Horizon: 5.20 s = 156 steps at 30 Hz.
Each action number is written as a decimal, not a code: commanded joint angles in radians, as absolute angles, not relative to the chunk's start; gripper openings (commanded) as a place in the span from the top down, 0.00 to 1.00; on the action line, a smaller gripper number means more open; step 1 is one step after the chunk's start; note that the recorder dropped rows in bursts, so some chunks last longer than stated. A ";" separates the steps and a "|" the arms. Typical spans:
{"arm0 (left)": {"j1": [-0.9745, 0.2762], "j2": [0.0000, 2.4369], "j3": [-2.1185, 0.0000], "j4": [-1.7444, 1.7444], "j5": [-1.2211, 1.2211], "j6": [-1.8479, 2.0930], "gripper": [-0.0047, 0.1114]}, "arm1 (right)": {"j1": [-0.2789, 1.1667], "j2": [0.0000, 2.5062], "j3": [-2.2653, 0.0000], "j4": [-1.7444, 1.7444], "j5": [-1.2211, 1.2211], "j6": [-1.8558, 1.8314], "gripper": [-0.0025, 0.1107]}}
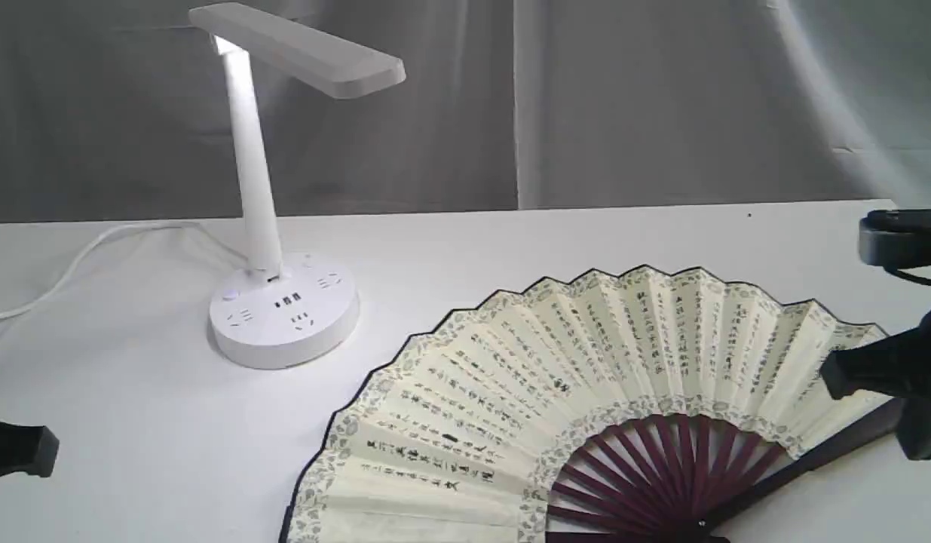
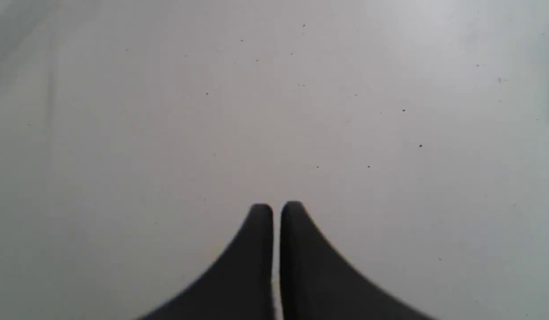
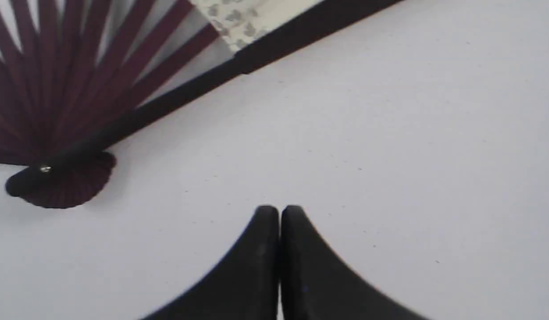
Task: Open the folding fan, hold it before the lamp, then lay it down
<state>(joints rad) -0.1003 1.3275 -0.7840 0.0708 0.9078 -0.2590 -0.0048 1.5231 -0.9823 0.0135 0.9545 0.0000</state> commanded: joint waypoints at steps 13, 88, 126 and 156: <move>-0.097 1.396 -0.830 0.059 0.900 -0.250 0.96 | -0.031 1.503 -0.966 -0.015 0.948 -0.026 0.98; -0.098 0.000 -0.833 0.076 0.932 -0.156 0.96 | -0.020 0.000 -0.841 -0.131 1.201 -0.070 0.98; -0.098 0.000 -0.127 0.076 0.206 -0.156 0.96 | -0.020 0.000 -0.052 0.165 0.172 0.032 0.98; -0.098 0.000 0.000 0.085 0.183 -0.156 0.96 | -0.020 0.000 0.000 -0.014 0.195 -0.131 0.98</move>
<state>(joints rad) -0.1003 0.0033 -0.0038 0.0843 0.1854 -0.1577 -0.0229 0.0043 -0.0025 0.0000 0.1932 -0.1295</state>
